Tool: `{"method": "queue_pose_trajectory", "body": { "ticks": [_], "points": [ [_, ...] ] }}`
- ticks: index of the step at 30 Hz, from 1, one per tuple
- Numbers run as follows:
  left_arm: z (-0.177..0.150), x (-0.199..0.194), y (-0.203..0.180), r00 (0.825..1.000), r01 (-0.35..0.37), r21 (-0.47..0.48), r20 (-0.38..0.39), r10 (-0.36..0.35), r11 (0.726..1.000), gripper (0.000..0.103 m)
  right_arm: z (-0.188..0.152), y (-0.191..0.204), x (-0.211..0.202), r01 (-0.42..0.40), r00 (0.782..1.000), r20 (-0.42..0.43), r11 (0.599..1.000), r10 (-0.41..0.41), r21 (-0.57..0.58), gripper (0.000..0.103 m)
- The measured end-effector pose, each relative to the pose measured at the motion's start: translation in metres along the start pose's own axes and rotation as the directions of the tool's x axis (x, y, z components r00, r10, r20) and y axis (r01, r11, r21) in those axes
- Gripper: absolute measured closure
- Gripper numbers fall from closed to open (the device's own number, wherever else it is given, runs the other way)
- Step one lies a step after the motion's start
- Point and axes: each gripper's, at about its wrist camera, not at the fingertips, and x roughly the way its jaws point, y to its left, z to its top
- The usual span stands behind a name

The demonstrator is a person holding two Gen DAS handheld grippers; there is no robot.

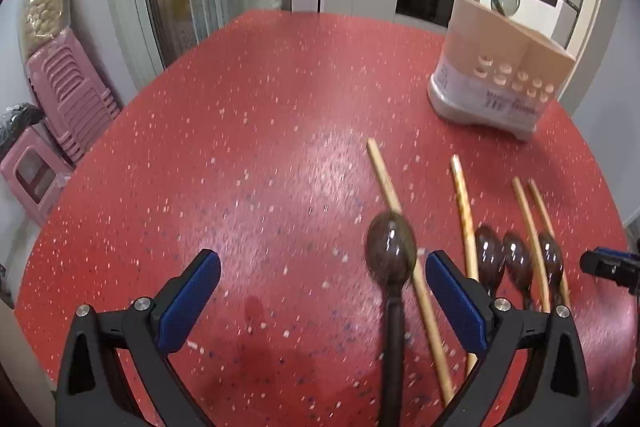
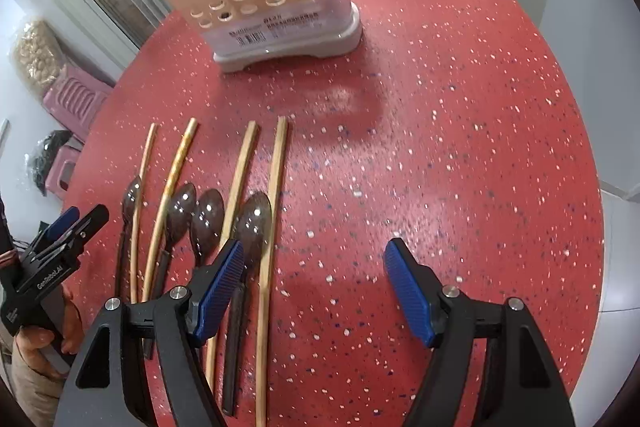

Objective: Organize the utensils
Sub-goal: 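Move both open tools back over the remaining utensils, then grasp a brown spoon with the left tool while the right grasps a wooden chopstick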

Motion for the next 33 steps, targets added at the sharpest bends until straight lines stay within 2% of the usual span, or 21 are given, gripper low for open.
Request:
{"method": "queue_pose_trajectory", "body": {
  "ticks": [9,16,18,21,23,24,26,33],
  "points": [
    [-0.012,0.006,-0.007,0.999,-0.007,0.064,-0.045,0.010,0.998,0.000,0.006,0.004,0.002,0.032,0.999,-0.001,0.999,-0.032,0.011,0.027],
    [-0.014,0.018,-0.003,0.997,-0.020,0.058,-0.073,0.024,0.998,0.000,0.025,0.022,0.013,0.036,0.999,0.006,0.999,-0.036,-0.025,0.029],
    [-0.012,0.020,-0.002,0.997,-0.022,0.052,-0.076,0.026,0.998,0.000,0.029,0.025,0.016,0.040,0.999,0.005,0.999,-0.040,-0.029,0.032],
    [-0.011,0.021,-0.001,0.997,-0.022,0.049,-0.077,0.026,0.999,0.000,0.038,0.032,0.025,0.064,0.998,-0.003,0.997,-0.064,-0.042,0.041],
    [-0.009,0.023,-0.001,0.996,-0.024,0.051,-0.082,0.028,0.998,0.000,0.041,0.035,0.031,0.084,0.996,-0.014,0.995,-0.084,-0.052,0.052],
    [-0.009,0.025,-0.002,0.996,-0.026,0.054,-0.085,0.031,0.998,0.000,0.043,0.037,0.035,0.089,0.996,-0.021,0.994,-0.090,-0.058,0.052],
    [-0.009,0.026,-0.003,0.995,-0.027,0.062,-0.090,0.032,0.998,0.000,0.047,0.044,0.039,0.116,0.993,-0.016,0.990,-0.117,-0.078,0.059],
    [-0.006,0.025,-0.006,0.995,0.015,0.081,-0.101,-0.006,0.997,0.000,0.052,0.068,0.052,0.180,0.982,-0.026,0.969,-0.186,-0.169,0.062]
  ]
}}
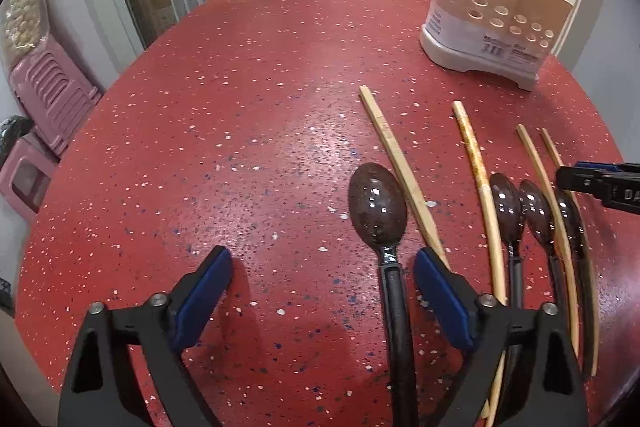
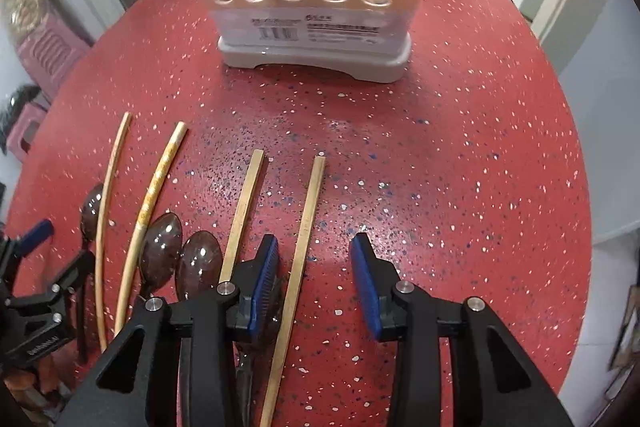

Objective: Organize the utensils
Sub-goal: 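Grasp a brown spoon with the left tool while the right grasps a wooden chopstick, then lower spoon and chopstick into the holder and open both tools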

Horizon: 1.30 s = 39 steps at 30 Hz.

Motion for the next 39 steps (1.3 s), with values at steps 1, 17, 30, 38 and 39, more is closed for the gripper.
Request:
{"method": "queue_pose_trajectory", "body": {
  "ticks": [1,17,30,38,39],
  "points": [
    [0.001,0.000,0.000,1.000,0.004,0.003,-0.005,-0.004,1.000,0.000,0.001,0.003,0.001,0.008,1.000,-0.003,1.000,-0.008,-0.011,0.062],
    [0.005,-0.013,-0.025,0.995,0.096,0.063,-0.018,-0.095,0.993,0.066,-0.014,-0.024,-0.011,-0.111,0.994,0.026,0.993,0.110,0.028,0.097],
    [0.004,-0.062,0.005,0.973,0.185,-0.059,0.151,-0.175,0.981,0.066,-0.037,-0.060,-0.070,-0.312,0.931,0.212,0.949,0.298,0.036,0.097],
    [0.033,-0.095,-0.003,0.944,0.226,-0.045,0.256,-0.207,0.973,0.066,-0.025,-0.059,-0.122,-0.369,0.876,0.338,0.929,0.344,0.011,0.097],
    [0.038,-0.098,-0.004,0.940,0.231,-0.044,0.269,-0.211,0.972,0.066,-0.023,-0.059,-0.128,-0.372,0.869,0.351,0.928,0.347,0.004,0.097]
  ]
}}
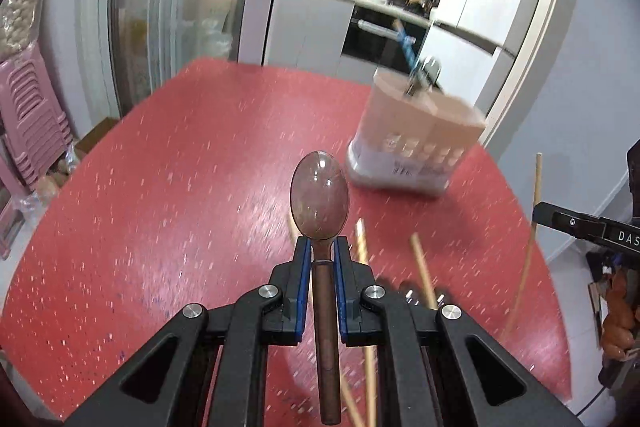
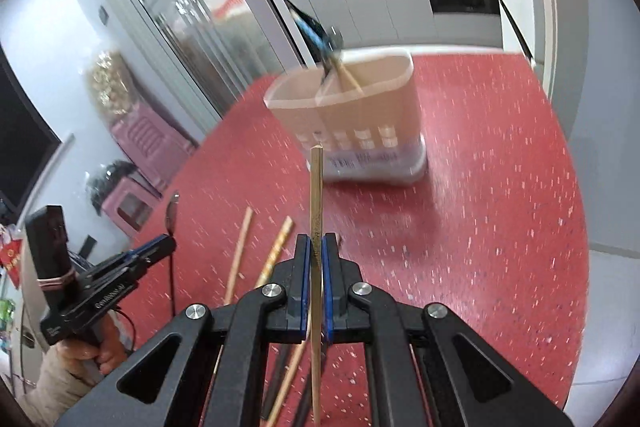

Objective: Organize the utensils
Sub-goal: 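Lower spoon and chopstick into the holder and open both tools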

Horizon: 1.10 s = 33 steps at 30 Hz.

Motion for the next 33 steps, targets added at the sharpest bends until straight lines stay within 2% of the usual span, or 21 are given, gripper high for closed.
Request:
{"method": "queue_pose_trajectory", "body": {
  "ticks": [5,11,21,25,33],
  "points": [
    [0.035,-0.007,-0.014,0.996,0.042,-0.006,0.075,-0.042,0.999,0.066,0.027,0.011,-0.019,-0.018,0.996,0.088,0.999,0.020,-0.030,0.097],
    [0.076,-0.008,-0.036,0.985,0.061,0.027,0.159,-0.065,0.998,0.066,0.065,0.018,-0.044,-0.024,0.985,0.172,0.998,0.033,-0.056,0.097],
    [0.148,0.002,-0.071,0.946,0.088,0.087,0.305,-0.111,0.992,0.066,0.135,0.021,-0.080,0.042,0.949,0.316,0.995,-0.010,-0.095,0.097],
    [0.170,0.020,-0.080,0.930,0.096,0.088,0.347,-0.121,0.992,0.066,0.158,0.024,-0.081,0.070,0.933,0.358,0.992,-0.029,-0.102,0.097],
    [0.186,0.067,-0.088,0.919,0.092,0.070,0.378,-0.112,0.993,0.066,0.187,0.013,-0.051,0.133,0.921,0.382,0.984,-0.081,-0.114,0.097]
  ]
}}
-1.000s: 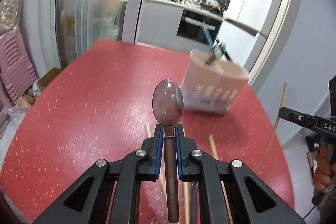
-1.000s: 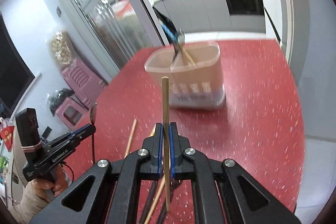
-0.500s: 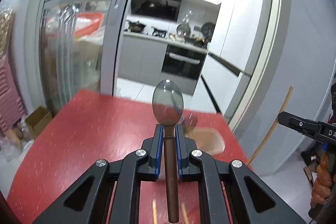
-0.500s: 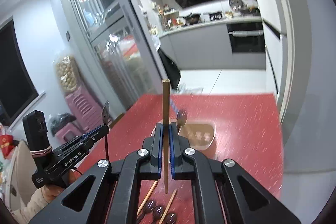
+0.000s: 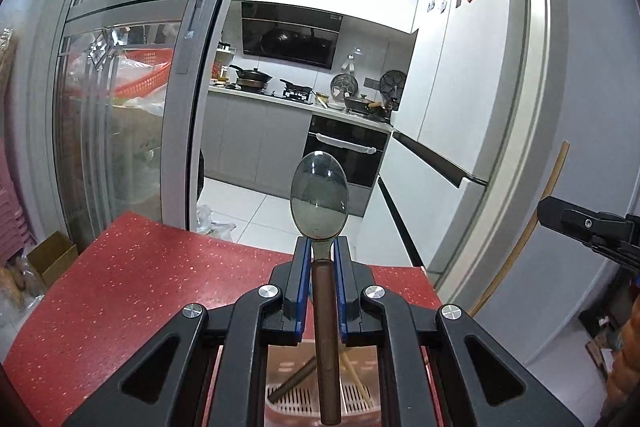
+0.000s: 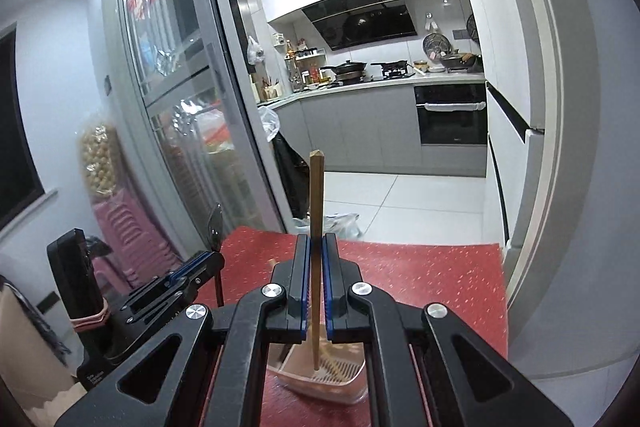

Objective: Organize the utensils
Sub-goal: 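Lower spoon and chopstick into the holder and open both tools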

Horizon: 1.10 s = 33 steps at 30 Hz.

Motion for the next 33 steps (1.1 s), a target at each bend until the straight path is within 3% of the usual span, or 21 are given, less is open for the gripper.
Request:
{"method": "queue_pose_trajectory", "body": {
  "ticks": [6,18,33],
  "points": [
    [-0.014,0.026,-0.004,0.999,-0.032,0.037,0.031,0.031,0.999,0.066,-0.010,-0.008,0.025,0.038,0.999,-0.021,0.998,-0.039,-0.048,0.097],
    [-0.057,0.056,0.007,0.991,-0.090,0.046,-0.093,0.094,0.995,0.066,-0.045,-0.011,0.077,0.050,0.984,-0.163,0.990,-0.072,-0.134,0.097],
    [-0.073,0.053,0.006,0.972,-0.121,0.090,-0.189,0.137,0.989,0.066,-0.049,-0.009,0.114,0.014,0.972,-0.232,0.998,-0.027,-0.058,0.096]
  ]
}}
